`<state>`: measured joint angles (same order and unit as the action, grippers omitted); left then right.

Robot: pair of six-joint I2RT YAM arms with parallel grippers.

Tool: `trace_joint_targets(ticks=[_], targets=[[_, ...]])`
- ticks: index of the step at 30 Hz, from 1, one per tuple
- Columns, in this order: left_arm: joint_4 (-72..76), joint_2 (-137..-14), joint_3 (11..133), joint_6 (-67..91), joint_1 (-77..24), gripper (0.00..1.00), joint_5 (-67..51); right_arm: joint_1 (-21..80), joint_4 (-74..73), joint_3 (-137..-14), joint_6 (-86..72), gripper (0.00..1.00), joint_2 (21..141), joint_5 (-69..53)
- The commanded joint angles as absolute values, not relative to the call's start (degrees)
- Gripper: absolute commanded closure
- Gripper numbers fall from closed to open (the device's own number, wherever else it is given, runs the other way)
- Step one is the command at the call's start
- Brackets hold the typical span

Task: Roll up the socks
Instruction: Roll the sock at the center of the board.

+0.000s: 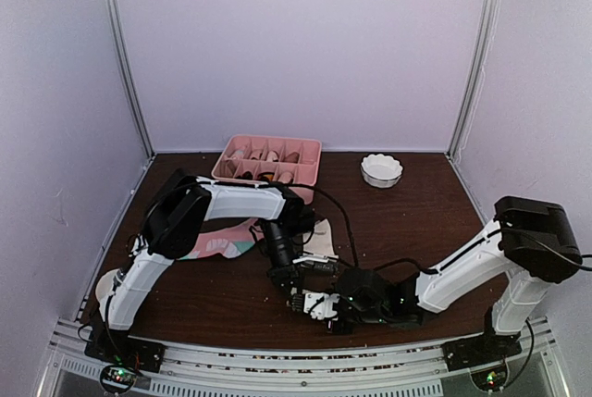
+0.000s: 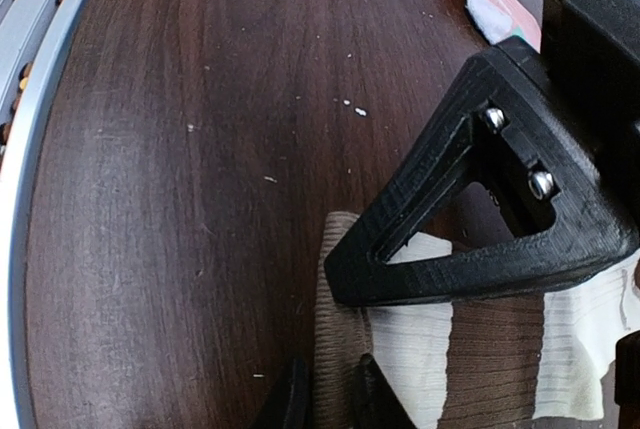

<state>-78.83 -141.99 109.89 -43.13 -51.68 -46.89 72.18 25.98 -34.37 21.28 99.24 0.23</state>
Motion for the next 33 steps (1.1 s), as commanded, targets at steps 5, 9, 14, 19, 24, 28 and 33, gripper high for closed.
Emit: trace_joint_targets(ticks=[5,9,14,19,24,28,33], targets=[[-77.21,-142.59,110.27,-42.07,-51.29,0.79,-43.43,71.72,22.74,-33.06,16.32,0.99,102.15,-3.71],[-71.21,-137.65,106.11,-39.00,-50.14,0.67,-41.60,70.68,22.86,-32.80,11.74,1.00,102.81,-5.82],[-58.99,-125.19,94.37,-37.00,-48.75,0.47,-35.88,67.36,22.23,-32.29,4.91,1.00,102.12,-14.08],[-44.01,-113.11,80.56,-35.64,-48.60,0.45,-32.52,63.24,20.54,-33.13,-0.87,1.00,99.53,-21.36],[-32.35,-105.45,70.40,-34.03,-48.63,0.45,-32.16,59.26,19.28,-34.06,-6.61,1.00,100.68,-28.06],[-27.99,-104.22,67.18,-34.71,-49.10,0.45,-33.65,56.03,16.12,-37.10,-12.29,1.00,103.63,-33.27],[-26.38,-107.20,67.89,-36.31,-51.24,0.48,-31.16,51.84,18.43,-38.01,-21.24,1.00,107.98,-38.47]])
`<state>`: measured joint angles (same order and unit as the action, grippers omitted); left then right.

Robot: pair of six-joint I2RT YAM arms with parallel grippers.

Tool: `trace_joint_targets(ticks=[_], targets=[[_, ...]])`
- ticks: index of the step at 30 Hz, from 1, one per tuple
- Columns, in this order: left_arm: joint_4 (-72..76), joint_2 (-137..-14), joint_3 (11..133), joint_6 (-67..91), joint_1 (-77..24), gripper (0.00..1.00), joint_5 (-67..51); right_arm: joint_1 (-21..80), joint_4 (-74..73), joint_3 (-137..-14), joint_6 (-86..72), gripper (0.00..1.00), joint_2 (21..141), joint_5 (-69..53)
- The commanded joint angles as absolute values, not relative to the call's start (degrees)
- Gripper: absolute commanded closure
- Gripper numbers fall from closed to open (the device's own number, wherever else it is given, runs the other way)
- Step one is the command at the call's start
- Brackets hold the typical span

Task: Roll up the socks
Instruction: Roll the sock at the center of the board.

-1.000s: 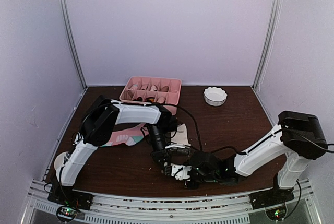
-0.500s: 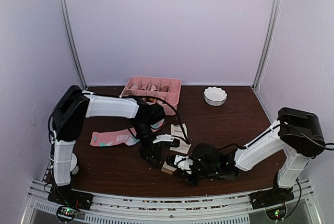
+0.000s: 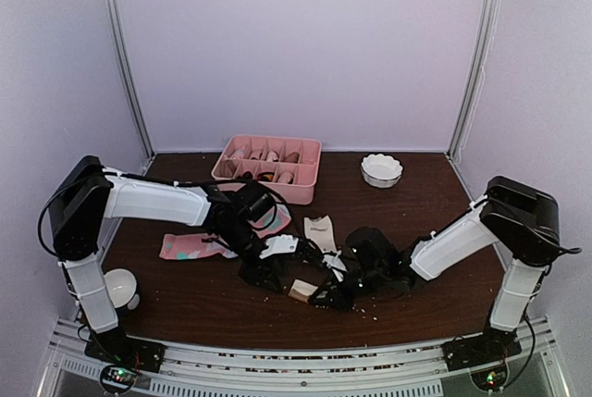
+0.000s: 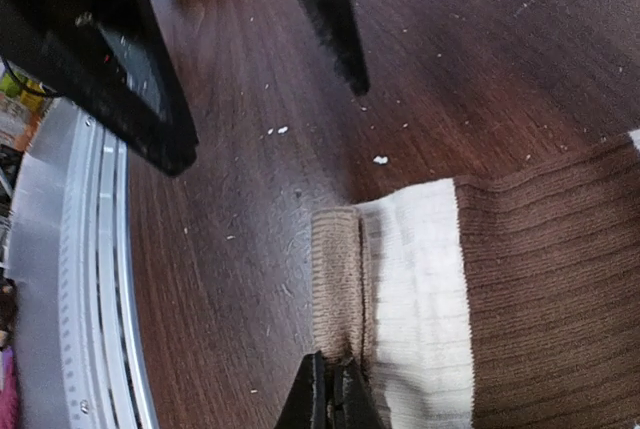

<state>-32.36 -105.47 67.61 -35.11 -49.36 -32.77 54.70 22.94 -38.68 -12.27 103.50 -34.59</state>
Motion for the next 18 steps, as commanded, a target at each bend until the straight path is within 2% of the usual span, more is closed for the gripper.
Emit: trace_joint_targets(ticks=[1,18], targets=[[-25.85,-107.73,68.05,-36.49,-51.70,0.49,-30.51,51.12,18.99,-38.09,-22.92,1.00,108.79,-39.36],[-25.38,-113.10,71.69,-41.02,-55.27,0.68,-23.69,47.62,25.19,-35.14,-30.70,1.00,111.14,-44.25]])
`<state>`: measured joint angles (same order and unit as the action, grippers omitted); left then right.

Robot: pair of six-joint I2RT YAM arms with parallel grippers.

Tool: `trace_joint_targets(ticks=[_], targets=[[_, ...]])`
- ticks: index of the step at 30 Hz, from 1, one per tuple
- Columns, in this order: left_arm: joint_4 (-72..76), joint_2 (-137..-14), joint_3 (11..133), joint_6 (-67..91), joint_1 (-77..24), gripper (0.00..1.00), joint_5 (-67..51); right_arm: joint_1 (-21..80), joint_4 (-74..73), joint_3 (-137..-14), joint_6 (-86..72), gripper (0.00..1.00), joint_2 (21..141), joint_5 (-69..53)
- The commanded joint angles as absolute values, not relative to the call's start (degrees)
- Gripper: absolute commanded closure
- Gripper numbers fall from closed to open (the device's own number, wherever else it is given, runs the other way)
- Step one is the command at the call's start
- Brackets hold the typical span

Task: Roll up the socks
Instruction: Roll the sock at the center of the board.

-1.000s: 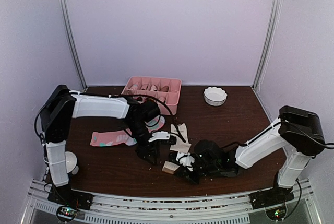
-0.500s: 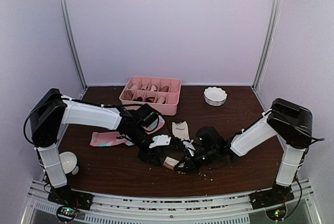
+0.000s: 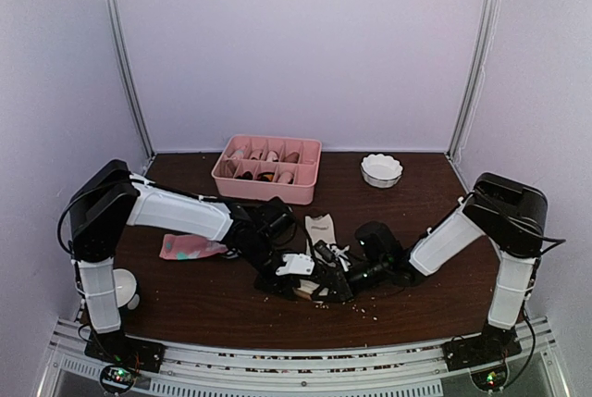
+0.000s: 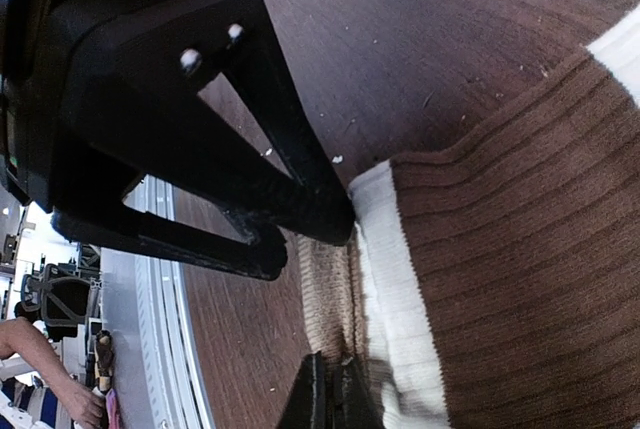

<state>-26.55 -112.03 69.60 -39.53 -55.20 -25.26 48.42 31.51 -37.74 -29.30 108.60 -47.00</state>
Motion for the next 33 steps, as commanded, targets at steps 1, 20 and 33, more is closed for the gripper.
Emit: trace_joint_targets(ticks=[1,20,33], targets=[[-25.40,-113.22,71.72,-41.04,-55.28,0.71,-23.63,47.56,25.14,-35.08,-30.68,1.00,111.18,-44.23],[-40.54,-120.41,78.93,-34.12,-52.33,1.00,-36.95,47.36,31.36,-28.97,-30.72,0.55,102.24,-37.11],[-52.23,-123.74,83.43,-33.69,-52.03,1.00,-43.14,47.18,16.33,-23.90,-23.68,0.00,78.58,-6.57]])
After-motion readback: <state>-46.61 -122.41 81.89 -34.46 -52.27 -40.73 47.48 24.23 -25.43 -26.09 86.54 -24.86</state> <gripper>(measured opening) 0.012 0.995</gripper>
